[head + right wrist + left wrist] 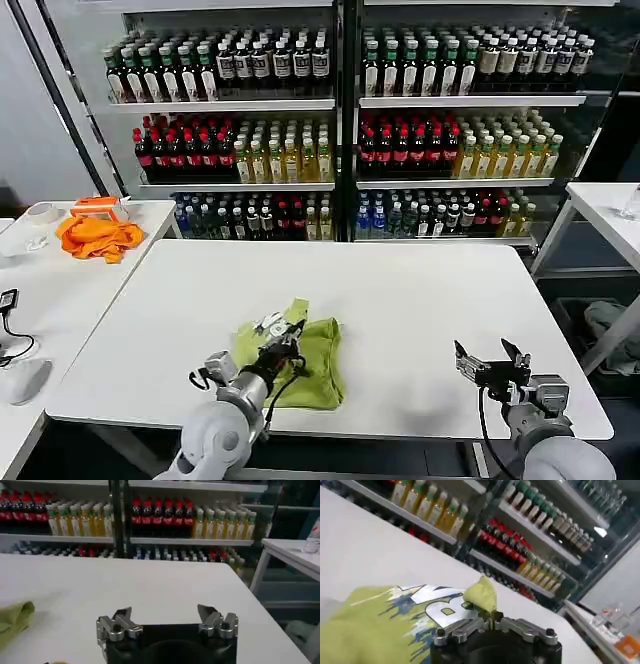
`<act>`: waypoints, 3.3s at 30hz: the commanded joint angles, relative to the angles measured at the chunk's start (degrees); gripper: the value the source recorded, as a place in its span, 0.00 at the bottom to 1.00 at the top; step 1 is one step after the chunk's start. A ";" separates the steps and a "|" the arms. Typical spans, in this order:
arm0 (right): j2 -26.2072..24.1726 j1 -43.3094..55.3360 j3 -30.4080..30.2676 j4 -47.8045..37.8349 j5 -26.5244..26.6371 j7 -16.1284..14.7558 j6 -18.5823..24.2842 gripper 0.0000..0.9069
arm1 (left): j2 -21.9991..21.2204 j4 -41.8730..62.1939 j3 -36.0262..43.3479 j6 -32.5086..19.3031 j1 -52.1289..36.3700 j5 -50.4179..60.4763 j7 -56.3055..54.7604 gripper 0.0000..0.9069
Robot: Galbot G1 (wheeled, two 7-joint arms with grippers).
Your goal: Fold and organize the clothes.
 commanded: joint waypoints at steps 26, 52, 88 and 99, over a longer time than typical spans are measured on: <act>-0.05 2.39 -0.94 -1.44 0.52 -0.20 0.02 1.00 | 6.36 -2.77 -18.33 1.42 13.42 9.02 0.34 1.00; -1.05 0.77 1.29 -0.48 1.59 -0.17 -0.01 1.00 | 3.87 1.40 -14.58 8.44 9.05 -6.37 5.77 1.00; -1.08 0.14 2.06 0.19 1.91 0.34 -0.02 1.00 | -0.30 3.39 -18.41 5.36 7.91 -20.75 8.18 0.01; -1.09 0.70 2.04 -0.12 2.23 0.31 -0.02 1.00 | 2.33 0.28 -26.63 5.96 8.94 -19.80 7.15 0.01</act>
